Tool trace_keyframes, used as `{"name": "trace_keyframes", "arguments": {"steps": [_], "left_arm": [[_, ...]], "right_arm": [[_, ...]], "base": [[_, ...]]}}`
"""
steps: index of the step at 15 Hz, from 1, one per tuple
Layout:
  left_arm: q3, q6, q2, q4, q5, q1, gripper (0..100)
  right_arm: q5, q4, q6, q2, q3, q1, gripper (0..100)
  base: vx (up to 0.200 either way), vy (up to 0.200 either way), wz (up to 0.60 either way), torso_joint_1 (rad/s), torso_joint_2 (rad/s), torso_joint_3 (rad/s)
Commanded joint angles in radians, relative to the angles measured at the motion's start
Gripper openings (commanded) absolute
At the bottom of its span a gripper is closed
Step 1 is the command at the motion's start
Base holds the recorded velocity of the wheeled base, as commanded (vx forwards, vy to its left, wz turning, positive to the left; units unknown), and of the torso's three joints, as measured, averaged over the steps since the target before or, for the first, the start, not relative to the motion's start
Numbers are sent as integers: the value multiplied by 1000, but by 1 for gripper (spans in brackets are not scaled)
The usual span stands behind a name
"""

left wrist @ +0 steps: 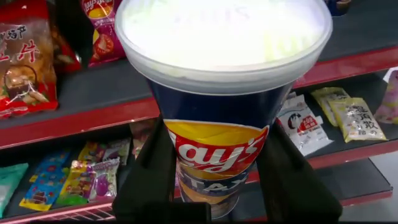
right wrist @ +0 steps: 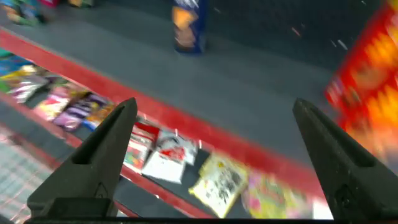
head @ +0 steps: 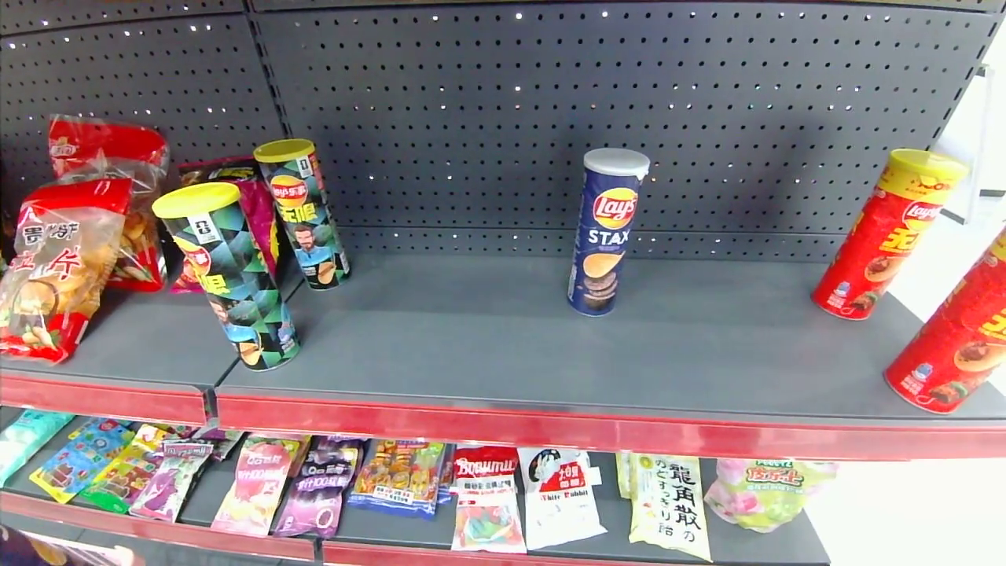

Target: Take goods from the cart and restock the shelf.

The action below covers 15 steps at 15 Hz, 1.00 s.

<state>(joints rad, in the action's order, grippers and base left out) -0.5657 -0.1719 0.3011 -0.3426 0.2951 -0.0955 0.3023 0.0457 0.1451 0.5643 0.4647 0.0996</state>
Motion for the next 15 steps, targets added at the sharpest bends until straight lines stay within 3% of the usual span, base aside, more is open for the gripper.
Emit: {"name": "trace_keyframes", "arguments": {"steps": [1,4,15], "left_arm": [[1,20,27,8,30,10,0],[0,20,16,14,10,8,0],[1,19,15,20,-10,7,0]], "right_arm": [[61,180,31,543,285,189,100],[63,359,31,744,331,232,100],[67,375,21,1151,640,232,100]], "base": [[0,0,0,0,0,0],[0,0,0,0,0,0],[0,0,0,0,0,0]]}}
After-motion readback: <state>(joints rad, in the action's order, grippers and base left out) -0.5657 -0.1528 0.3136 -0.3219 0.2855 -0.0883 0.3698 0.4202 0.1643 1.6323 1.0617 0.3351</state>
